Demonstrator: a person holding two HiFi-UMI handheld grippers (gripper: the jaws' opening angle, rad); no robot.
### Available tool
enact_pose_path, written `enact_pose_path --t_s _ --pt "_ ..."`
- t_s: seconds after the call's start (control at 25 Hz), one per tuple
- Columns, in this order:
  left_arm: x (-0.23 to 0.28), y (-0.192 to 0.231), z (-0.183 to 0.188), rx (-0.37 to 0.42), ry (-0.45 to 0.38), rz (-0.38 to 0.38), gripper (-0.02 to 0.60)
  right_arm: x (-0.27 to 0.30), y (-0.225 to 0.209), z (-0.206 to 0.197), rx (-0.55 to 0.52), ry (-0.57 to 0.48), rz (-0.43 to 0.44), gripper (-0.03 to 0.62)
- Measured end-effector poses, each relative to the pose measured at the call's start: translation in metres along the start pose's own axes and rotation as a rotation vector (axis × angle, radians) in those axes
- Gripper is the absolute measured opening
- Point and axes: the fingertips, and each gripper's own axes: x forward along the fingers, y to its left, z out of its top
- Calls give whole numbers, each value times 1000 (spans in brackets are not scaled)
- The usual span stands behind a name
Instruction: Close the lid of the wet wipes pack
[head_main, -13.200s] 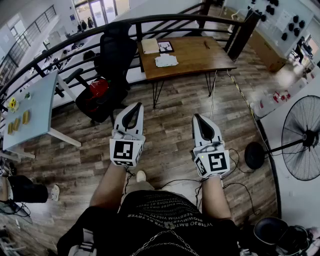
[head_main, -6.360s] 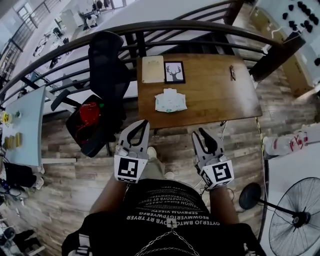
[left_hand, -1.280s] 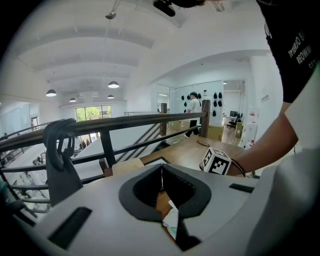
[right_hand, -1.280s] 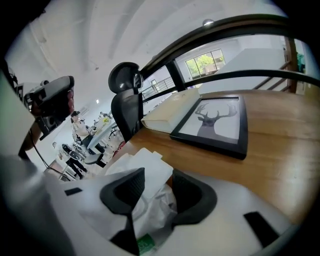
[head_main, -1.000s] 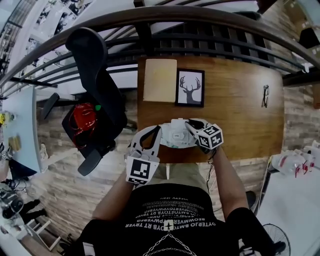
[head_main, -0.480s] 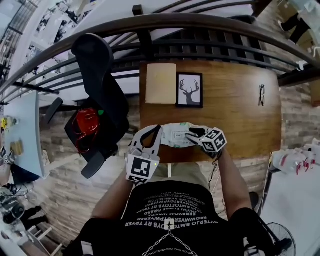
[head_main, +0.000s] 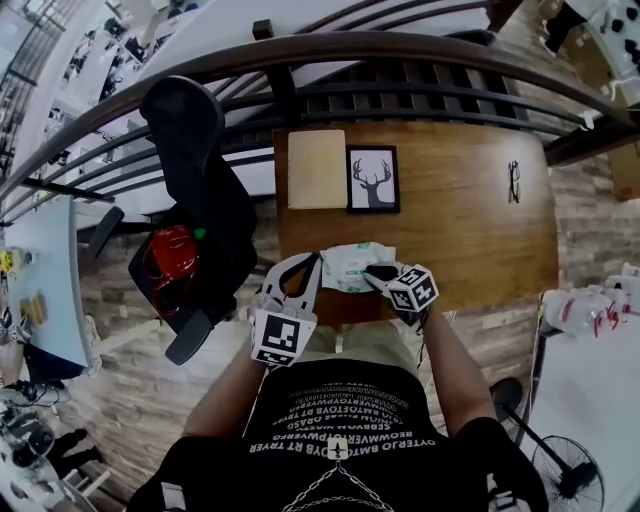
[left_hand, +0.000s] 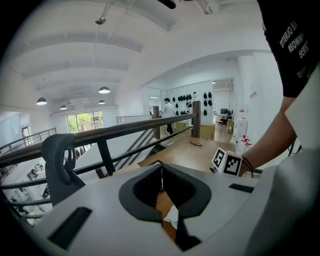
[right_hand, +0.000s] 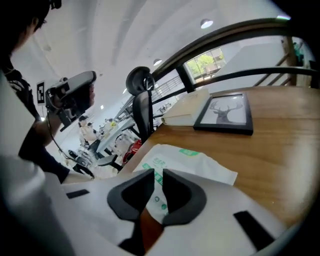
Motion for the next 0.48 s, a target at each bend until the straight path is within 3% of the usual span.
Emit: enact_pose_path --t_s 0.16,0.48 --pt "-5 -3 -6 -6 5 -17 28 3 -2 0 5 -37 -107 43" --pt "-14 -4 -12 -35 -6 -39 28 18 -1 -14 -86 25 -228 20"
